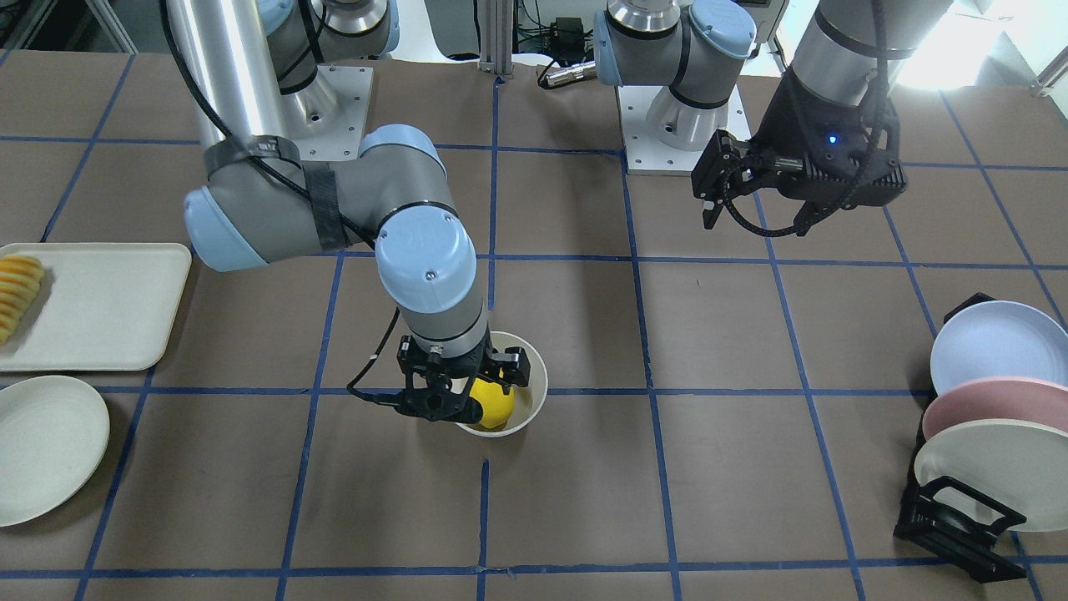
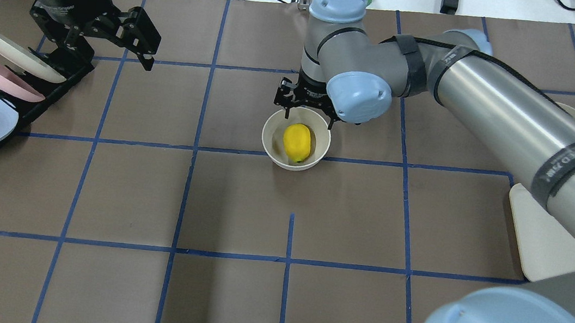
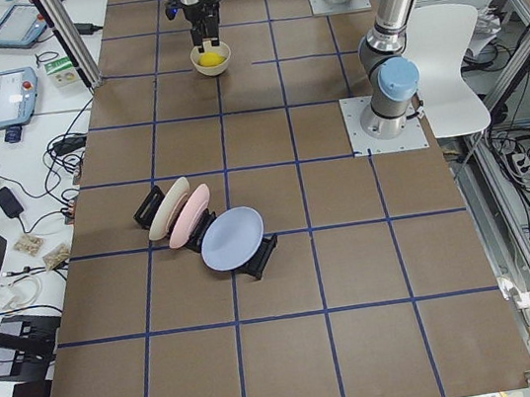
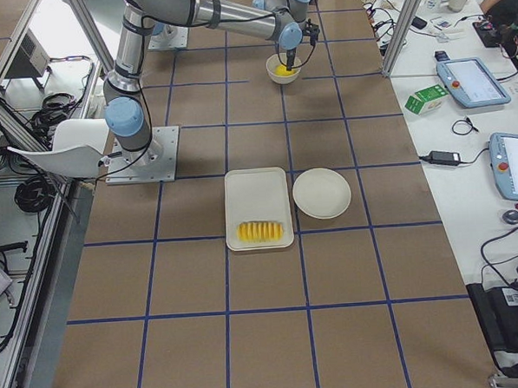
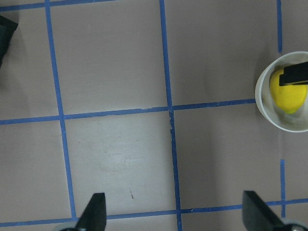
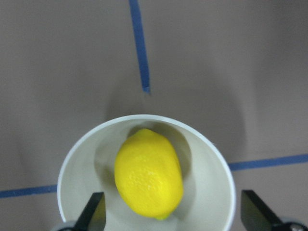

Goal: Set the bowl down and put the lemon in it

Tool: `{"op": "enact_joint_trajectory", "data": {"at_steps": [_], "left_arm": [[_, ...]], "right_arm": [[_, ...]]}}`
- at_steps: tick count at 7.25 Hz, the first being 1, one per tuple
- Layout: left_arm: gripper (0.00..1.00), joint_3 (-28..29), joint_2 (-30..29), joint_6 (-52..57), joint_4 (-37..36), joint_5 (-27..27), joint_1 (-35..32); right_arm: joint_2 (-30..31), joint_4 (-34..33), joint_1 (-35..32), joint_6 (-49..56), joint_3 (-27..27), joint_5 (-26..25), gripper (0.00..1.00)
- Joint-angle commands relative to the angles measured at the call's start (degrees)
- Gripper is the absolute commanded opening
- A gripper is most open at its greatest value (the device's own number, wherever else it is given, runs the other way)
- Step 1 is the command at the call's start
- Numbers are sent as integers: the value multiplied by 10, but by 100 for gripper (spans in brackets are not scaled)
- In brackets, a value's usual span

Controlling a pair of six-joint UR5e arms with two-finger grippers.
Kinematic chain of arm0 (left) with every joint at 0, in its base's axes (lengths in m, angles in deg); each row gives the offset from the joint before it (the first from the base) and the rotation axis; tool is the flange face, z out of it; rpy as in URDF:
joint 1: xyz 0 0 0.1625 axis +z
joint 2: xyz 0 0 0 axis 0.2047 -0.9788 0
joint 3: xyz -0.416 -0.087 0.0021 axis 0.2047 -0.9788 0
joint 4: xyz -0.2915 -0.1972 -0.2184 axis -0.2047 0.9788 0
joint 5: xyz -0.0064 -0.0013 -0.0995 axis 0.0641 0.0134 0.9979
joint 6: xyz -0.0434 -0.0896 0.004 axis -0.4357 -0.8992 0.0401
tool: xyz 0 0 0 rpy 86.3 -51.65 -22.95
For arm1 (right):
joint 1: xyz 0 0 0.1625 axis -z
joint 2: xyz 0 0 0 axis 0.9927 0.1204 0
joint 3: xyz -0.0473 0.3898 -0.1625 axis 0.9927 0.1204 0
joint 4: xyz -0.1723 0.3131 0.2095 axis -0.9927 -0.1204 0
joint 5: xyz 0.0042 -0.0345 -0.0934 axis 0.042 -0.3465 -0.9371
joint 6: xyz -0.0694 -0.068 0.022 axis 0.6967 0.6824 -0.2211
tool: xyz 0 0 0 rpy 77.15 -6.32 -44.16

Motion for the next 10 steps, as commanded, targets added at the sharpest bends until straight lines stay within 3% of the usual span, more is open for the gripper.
{"op": "enact_joint_trajectory", "data": {"at_steps": [1,5,10], "left_arm": [[100,-1,1,0,0,0,0],[100,-3,1,0,0,-1,-1],[100,-3,-1,0,0,0,-2]], "right_arm": [[97,97,47,51,-6,-31,100],[227,287,180,169,-10,-36,100],[252,310,186,195,-15,-39,100]]}}
